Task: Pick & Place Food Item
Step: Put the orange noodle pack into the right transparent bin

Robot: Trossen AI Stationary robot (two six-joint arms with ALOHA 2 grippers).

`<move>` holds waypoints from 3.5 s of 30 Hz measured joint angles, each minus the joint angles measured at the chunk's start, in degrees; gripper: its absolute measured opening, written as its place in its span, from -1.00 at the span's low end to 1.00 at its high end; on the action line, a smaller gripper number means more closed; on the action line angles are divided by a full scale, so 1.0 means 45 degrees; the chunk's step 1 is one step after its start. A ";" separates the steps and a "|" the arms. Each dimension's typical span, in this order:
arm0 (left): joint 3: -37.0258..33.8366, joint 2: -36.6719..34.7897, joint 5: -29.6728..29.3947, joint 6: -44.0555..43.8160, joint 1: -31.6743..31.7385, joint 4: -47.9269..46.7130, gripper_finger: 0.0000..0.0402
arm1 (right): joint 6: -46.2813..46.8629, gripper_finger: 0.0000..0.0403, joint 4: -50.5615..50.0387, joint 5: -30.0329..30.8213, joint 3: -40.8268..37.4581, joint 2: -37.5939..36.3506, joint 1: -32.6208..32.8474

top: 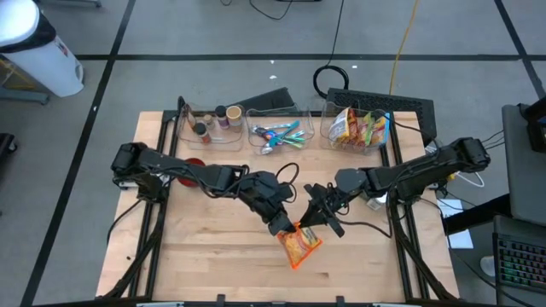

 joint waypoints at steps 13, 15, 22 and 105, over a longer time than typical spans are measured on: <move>0.0000 -0.0005 0.0684 -0.0094 0.1055 0.2220 -0.48 | -0.0263 -1.00 -0.0873 0.0600 -0.0010 -0.0864 -0.0299; 0.0003 -0.0003 0.1104 -0.0108 0.1382 0.2938 -0.38 | -0.0377 -1.00 -0.1350 0.0743 -0.0014 -0.1227 -0.0380; 0.0005 -0.0177 0.2213 -0.0301 0.2569 0.4709 -0.22 | -0.0453 -1.00 -0.2487 0.1427 -0.0010 -0.2401 -0.0959; 0.0005 -0.6640 0.0674 1.0320 0.7909 -0.2088 -0.21 | 0.2895 -1.00 0.1388 2.1409 -0.1384 0.1247 -0.6819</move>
